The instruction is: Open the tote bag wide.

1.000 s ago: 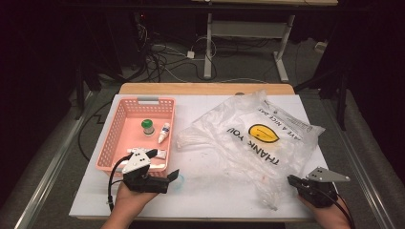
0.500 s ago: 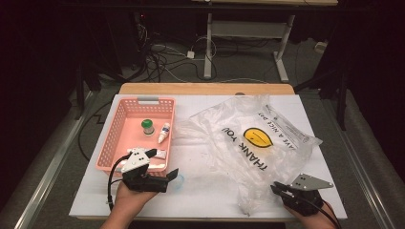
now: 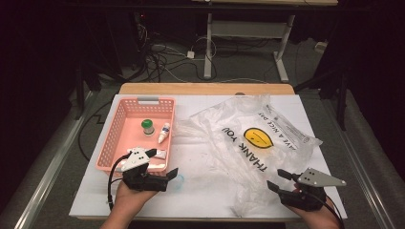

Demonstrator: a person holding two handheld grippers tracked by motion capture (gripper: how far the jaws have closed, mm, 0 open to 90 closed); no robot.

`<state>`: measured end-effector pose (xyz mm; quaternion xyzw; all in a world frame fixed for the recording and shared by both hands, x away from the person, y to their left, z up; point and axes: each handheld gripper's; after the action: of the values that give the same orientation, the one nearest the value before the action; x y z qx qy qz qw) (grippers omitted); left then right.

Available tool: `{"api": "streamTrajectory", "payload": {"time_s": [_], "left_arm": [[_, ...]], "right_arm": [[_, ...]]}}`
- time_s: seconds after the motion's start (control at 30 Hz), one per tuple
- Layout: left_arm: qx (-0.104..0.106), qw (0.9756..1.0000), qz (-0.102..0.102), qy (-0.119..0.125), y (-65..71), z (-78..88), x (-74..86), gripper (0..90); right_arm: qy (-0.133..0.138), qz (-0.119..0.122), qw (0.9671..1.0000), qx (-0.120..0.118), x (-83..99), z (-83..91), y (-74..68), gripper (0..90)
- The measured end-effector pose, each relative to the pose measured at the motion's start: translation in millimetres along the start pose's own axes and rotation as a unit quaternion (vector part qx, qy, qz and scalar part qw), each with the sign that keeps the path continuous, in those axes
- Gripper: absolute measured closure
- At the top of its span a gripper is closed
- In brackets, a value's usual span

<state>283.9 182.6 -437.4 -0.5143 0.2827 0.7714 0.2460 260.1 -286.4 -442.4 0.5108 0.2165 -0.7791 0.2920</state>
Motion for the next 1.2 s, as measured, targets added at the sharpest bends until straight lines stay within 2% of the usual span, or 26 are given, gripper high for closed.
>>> {"api": "streamTrajectory", "payload": {"time_s": [0.03,0.07,0.1,0.2,0.3,0.47,0.63,0.77,1.03,1.2], "left_arm": [[0.0,1.0,0.001,0.004,0.2,0.3,-0.3,0.0],[0.0,1.0,0.001,0.005,0.6,0.7,-0.7,0.0],[0.0,1.0,0.0,0.005,1.2,1.0,-0.7,0.0],[0.0,1.0,0.0,0.006,2.5,1.4,-0.6,0.0],[0.003,1.0,-0.001,0.006,4.0,1.4,-0.8,0.0],[0.005,1.0,-0.005,0.004,6.0,1.9,-1.7,0.0],[0.001,1.0,0.001,0.001,5.0,2.0,-2.2,0.0],[0.002,1.0,0.006,-0.002,4.1,2.1,-2.2,0.0],[0.0,1.0,-0.003,-0.008,4.5,0.5,-1.8,0.0],[0.006,0.9999,0.005,-0.013,4.4,0.8,-3.2,0.0]], "right_arm": [[0.006,-0.001,1.0,-0.001,-2.9,-1.9,0.9,34.8],[0.013,-0.005,0.9999,-0.003,-9.6,-6.3,2.7,26.7],[0.013,-0.005,0.9999,-0.003,-9.6,-6.3,2.7,26.7],[0.014,0.004,0.9999,-0.005,-19.1,-14.6,4.3,17.6],[0.019,0.003,0.9998,-0.005,-26.7,-25.1,8.5,13.5],[0.006,0.004,1.0,0.004,-33.6,-48.7,16.2,0.6],[0.005,0.004,0.9998,0.017,-40.9,-70.3,22.8,0.3],[0.004,0.005,0.9998,0.019,-46.1,-88.5,24.3,0.3],[-0.002,0.005,1.0,0.005,-52.7,-123.3,19.7,0.3],[-0.01,-0.001,0.9999,-0.001,-54.2,-136.6,20.2,0.3]]}}
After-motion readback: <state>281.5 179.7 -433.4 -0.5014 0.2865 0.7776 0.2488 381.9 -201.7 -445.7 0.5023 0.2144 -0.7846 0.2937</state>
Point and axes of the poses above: each handheld gripper's, and its own axes: z roughly backward along the jaws, x roughly out of its underside, y roughly to its right, and after that the axes turned 10 degrees about y, right-handed
